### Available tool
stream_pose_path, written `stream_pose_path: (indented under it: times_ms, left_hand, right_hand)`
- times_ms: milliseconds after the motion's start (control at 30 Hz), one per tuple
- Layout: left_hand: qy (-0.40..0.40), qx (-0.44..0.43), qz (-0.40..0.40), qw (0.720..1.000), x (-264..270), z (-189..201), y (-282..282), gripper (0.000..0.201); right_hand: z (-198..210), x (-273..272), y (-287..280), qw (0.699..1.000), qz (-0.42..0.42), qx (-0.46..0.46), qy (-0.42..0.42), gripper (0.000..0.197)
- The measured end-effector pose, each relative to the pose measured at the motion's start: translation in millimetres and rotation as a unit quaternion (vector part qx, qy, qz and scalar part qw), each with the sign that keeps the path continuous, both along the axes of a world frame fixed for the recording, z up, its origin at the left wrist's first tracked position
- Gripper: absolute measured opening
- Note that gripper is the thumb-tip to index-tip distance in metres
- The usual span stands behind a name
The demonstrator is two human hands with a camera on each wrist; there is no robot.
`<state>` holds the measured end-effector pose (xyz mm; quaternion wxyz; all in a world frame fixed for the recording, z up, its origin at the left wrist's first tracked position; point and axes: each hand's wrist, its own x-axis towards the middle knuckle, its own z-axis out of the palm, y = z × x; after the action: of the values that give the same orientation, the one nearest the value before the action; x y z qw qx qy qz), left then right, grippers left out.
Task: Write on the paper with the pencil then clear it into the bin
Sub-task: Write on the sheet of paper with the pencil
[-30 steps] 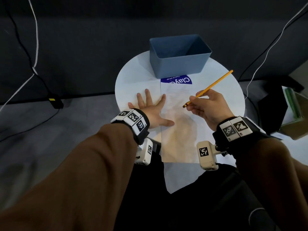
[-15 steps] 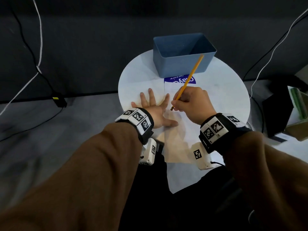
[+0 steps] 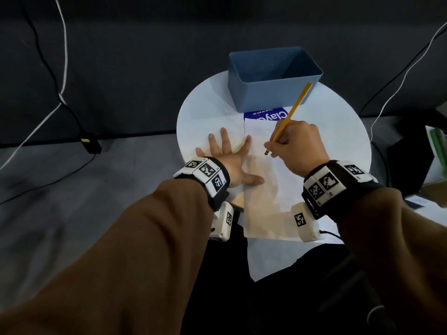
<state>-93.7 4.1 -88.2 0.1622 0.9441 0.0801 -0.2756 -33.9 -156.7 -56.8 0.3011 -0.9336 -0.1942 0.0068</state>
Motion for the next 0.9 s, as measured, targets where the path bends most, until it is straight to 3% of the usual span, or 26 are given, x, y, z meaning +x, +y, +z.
stream_pose_path:
  times_ms: [267,667,833,900]
  left_hand:
    - [-0.006,-0.012,0.009,1.0,-0.7,0.8,-0.6,0.126]
    - [0.001,0.022,-0.007,1.0,1.8,-1.5,-0.7,0.121]
    - [0.004,0.016,-0.003,1.0,2.4,-0.8,-0.6,0.122]
    - [0.004,0.014,-0.005,1.0,2.5,-1.2,-0.7,0.122]
  right_hand:
    - [20.4,12.8,-22.6,0.998,-0.044,0.023,0.026,0.014]
    - [7.7,-4.8,7.5,0.994,0.085,-0.037,0.052,0.012]
    - [10.2,1.3,-0.1,0.995,0.059,-0.075,0.014,0.019]
    - [13.1,-3.2,4.1,0.994,0.09,-0.064,0.025,0.019]
